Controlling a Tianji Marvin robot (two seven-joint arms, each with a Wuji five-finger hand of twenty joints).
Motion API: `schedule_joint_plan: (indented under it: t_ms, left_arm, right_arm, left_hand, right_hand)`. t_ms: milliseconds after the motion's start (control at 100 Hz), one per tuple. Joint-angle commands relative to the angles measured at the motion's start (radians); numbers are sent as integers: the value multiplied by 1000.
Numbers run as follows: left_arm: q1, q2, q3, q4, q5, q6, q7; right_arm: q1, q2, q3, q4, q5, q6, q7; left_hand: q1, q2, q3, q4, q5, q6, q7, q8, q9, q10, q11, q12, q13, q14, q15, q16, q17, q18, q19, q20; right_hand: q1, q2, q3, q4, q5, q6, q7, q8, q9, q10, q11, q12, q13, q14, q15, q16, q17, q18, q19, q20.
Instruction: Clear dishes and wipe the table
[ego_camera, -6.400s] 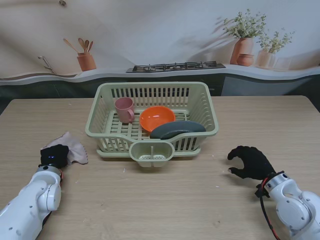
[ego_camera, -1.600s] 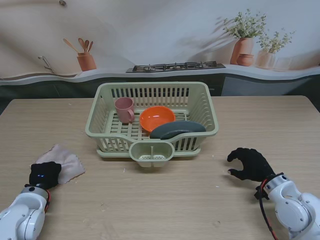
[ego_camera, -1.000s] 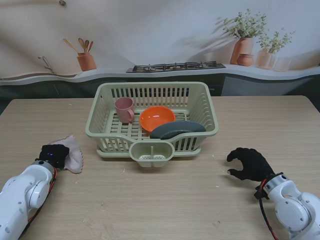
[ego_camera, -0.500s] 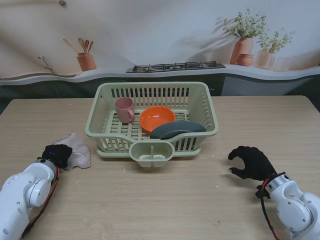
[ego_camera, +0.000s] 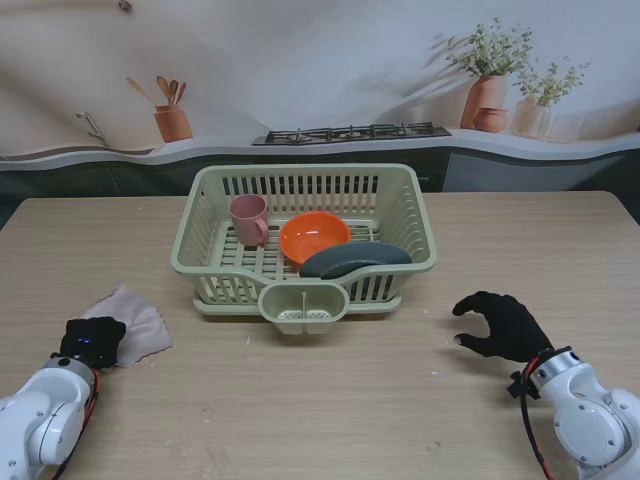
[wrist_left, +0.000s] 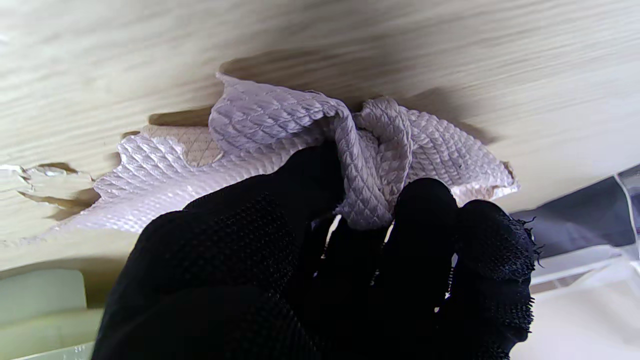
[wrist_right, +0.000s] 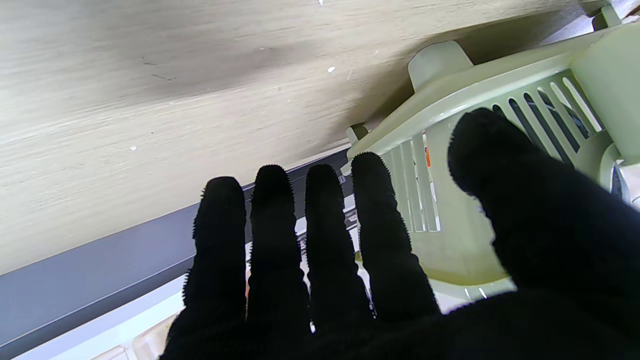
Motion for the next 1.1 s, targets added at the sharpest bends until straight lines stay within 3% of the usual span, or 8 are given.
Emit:
schedule_joint_plan:
  t_ms: [0, 230, 400, 630, 770, 920, 1000, 1090]
  left_arm:
    - [24, -4, -1, 12, -4, -6, -12]
    - [-4, -2, 13, 58, -2, -12, 42]
    - [-94, 5, 52, 126, -12, -27, 56]
    - [-235, 13, 117, 223, -39, -56, 78]
    - [-271, 10, 127, 244, -63, -83, 108]
    - [-276, 11, 115, 252, -58, -131, 163]
    - [-271, 11, 102, 250, -57, -158, 188]
    - [-264, 7, 85, 246, -69, -190, 216]
  right_arm:
    - [-8, -4, -1, -9, -9, 1, 17]
    - [-8, -4, -7, -10, -10, 10, 17]
    - [-8, -4, -7, -9, -14, 12, 15]
    - [-11, -4, -9, -14, -18, 19, 17]
    - [-9, -3, -10, -13, -22, 16, 16]
    - [-11, -4, -7, -15, -23, 17, 14]
    - [-11, -4, -5, -14, -26, 14, 11]
    - [-12, -4, -5, -14, -25, 13, 9]
  left_hand:
    - [65, 35, 36, 11, 83, -156, 78, 25, -1, 13, 12, 22, -7, 69, 15, 13, -26, 35, 40, 27]
    - [62, 36, 35, 11, 81, -158, 75, 23, -4, 13, 11, 14, -11, 67, 13, 12, -26, 35, 40, 28]
    - [60, 37, 34, 11, 77, -158, 71, 19, -12, 12, 13, 7, -19, 64, 9, 9, -35, 35, 31, 25]
    - [67, 55, 30, 5, 55, -168, 30, 18, -69, -6, -12, -26, -104, 51, -44, -22, -140, 35, -41, -4]
    - [57, 55, 24, 8, 8, -152, -78, -32, -151, -30, -115, -48, -211, 52, -170, -94, -264, 35, -146, -72]
    - [-57, 31, 93, -5, -39, -134, -313, -6, -374, -50, -20, -219, -355, 15, -286, -168, -389, 21, -172, -195]
    - [-123, 50, 125, 12, -68, -132, -406, -10, -441, -69, -35, -227, -416, 0, -339, -192, -431, -8, -192, -221]
    - [-182, 80, 155, 64, -100, -132, -488, -24, -512, -96, -65, -240, -488, -25, -419, -241, -492, -30, -241, -269]
  right_hand:
    - [-36, 15, -20, 28, -27, 1, -8, 0, -16, -15, -17, -15, 10, -20, -18, -14, -13, 19, -17, -12]
    - [-35, 16, -21, 29, -22, 2, -13, -5, -13, -12, -17, -15, 12, -15, -17, -13, -9, 8, -18, -12]
    - [-35, 16, -20, 29, -22, 3, -13, -6, -14, -11, -16, -14, 11, -16, -13, -11, -9, 3, -18, -11]
    - [-37, 17, -22, 29, -17, 4, -11, -5, -12, -9, -12, -11, 7, -12, -6, -7, -13, -2, -16, -7]
    - [-37, 16, -23, 30, -18, 4, -11, -5, -14, -8, -10, -11, 6, -11, -1, -5, -15, -3, -15, -4]
    - [-37, 16, -24, 30, -17, 5, -11, -5, -14, -8, -9, -10, 4, -11, -1, -5, -16, -4, -16, -3]
    - [-38, 15, -26, 29, -18, 4, -11, -5, -14, -7, -9, -10, 4, -11, -1, -5, -16, -3, -16, -2]
    - [-37, 14, -27, 30, -19, 5, -12, -5, -13, -8, -9, -10, 5, -11, -1, -5, -17, -3, -17, -2]
